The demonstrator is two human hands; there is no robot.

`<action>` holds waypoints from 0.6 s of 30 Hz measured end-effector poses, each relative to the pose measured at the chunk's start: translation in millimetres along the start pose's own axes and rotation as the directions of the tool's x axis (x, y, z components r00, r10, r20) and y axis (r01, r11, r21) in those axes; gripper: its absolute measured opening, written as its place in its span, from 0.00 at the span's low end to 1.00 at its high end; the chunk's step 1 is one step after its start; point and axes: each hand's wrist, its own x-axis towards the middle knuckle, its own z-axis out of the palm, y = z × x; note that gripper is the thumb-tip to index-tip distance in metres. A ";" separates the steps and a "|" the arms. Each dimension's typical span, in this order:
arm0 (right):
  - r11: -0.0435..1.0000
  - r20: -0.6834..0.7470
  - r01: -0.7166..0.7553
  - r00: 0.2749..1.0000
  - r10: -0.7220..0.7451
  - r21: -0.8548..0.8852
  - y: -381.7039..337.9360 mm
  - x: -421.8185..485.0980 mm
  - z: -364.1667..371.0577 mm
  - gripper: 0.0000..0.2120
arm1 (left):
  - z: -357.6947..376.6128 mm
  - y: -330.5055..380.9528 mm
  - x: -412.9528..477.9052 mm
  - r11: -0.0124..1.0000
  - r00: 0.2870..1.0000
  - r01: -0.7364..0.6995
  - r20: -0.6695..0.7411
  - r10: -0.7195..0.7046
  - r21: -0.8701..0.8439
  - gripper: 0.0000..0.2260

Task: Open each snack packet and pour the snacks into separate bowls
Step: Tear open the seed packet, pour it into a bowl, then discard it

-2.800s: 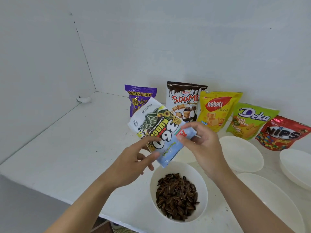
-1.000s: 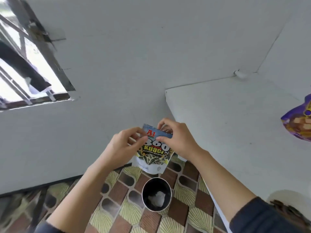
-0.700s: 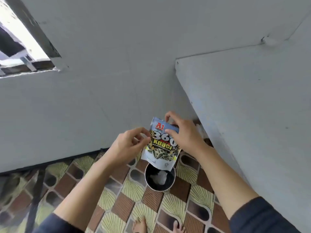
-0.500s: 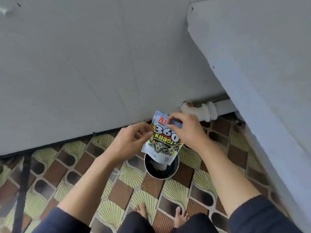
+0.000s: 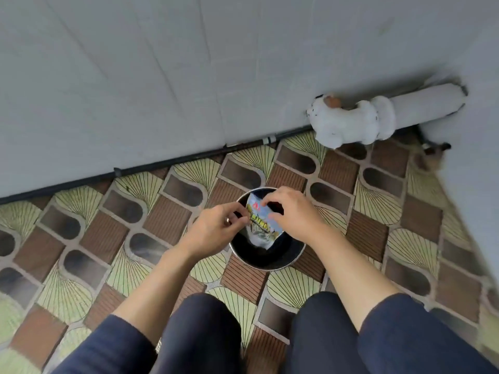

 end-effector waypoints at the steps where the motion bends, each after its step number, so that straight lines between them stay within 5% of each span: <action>1: 1.000 -0.008 -0.008 1.000 0.008 -0.007 -1.5 -1.6 -2.1 0.13 | -2.4 3.3 0.4 1.000 1.000 -0.005 0.006 0.005 0.016 0.06; 9: 1.000 -0.219 0.025 0.975 -0.028 -0.015 -90.1 -57.3 -156.7 0.17 | -106.0 130.3 -62.2 0.981 0.986 -0.165 0.009 0.165 0.107 0.07; 18: 0.999 -0.522 0.035 0.851 -0.048 -0.035 -246.6 -188.2 -385.3 0.14 | -279.8 352.9 -185.7 0.916 0.922 -0.341 -0.114 0.370 0.211 0.07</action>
